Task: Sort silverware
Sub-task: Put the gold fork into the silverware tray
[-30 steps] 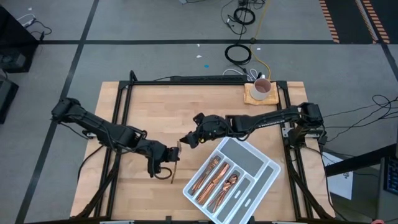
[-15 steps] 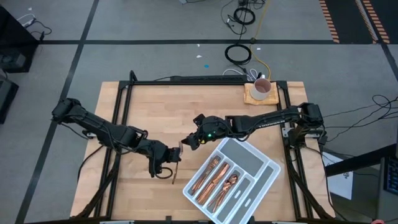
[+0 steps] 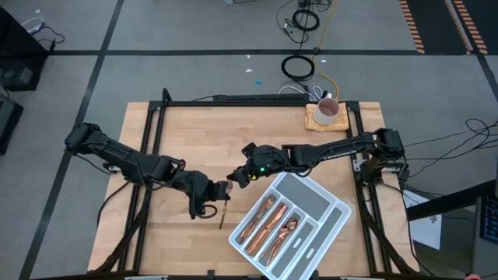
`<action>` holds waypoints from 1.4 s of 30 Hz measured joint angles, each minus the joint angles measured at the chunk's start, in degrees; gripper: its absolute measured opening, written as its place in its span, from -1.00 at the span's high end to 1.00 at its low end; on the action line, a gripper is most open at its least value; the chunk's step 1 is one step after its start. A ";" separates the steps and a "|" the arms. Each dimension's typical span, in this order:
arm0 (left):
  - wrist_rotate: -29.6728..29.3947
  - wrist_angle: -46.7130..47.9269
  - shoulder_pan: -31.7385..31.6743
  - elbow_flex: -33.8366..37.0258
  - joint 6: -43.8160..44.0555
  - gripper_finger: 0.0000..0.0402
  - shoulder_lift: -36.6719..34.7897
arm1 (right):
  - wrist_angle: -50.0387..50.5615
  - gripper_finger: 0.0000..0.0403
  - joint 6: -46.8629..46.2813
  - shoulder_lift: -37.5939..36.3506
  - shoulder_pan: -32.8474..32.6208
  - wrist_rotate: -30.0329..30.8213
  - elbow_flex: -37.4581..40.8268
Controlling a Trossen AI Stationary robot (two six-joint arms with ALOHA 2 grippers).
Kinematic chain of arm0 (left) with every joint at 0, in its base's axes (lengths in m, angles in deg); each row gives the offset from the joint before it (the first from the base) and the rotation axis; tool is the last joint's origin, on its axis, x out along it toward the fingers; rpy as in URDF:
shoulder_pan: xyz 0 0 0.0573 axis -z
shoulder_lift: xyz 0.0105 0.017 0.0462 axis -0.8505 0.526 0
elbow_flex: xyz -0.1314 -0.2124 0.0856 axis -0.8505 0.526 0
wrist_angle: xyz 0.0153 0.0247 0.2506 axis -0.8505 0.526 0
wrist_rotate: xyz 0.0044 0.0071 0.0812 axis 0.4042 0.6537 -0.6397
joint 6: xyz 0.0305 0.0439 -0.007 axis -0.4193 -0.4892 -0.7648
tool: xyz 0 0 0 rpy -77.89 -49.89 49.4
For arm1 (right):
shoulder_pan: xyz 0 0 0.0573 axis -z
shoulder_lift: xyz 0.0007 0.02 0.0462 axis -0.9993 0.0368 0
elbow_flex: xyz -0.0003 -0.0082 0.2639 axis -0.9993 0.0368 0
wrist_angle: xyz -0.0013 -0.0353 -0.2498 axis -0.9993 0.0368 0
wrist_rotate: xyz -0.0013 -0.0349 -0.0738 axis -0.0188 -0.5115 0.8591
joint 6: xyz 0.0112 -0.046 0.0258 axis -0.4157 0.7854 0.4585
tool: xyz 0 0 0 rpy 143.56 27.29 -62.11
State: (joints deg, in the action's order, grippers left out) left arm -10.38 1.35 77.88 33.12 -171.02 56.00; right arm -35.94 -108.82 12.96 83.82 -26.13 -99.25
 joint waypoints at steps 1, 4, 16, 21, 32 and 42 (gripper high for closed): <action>0.05 -0.26 -0.19 0.00 -0.06 0.94 0.00 | -0.02 -0.11 0.10 0.00 0.00 0.00 0.00; 0.79 -1.14 -0.87 0.00 -0.09 0.94 0.00 | 0.01 -0.11 0.48 0.00 0.00 -0.03 0.00; 1.48 -2.38 -1.66 0.00 -0.12 0.94 0.00 | 0.09 0.43 4.67 0.00 0.00 -0.62 0.00; 1.48 -2.26 -1.70 0.00 -0.12 0.94 0.00 | 0.00 0.91 5.86 0.00 0.02 -1.90 0.00; -1.05 -2.32 -1.63 0.00 3.60 0.93 0.00 | -0.01 1.00 1.92 -0.02 -0.53 1.34 0.00; -2.57 -2.30 -0.31 0.00 18.23 0.83 0.00 | 1.59 1.00 -1.39 0.00 -2.42 10.32 0.00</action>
State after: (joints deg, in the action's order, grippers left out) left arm -12.95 -0.95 77.57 33.12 -152.79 56.00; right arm -34.35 -110.22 12.96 81.40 -15.81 -99.25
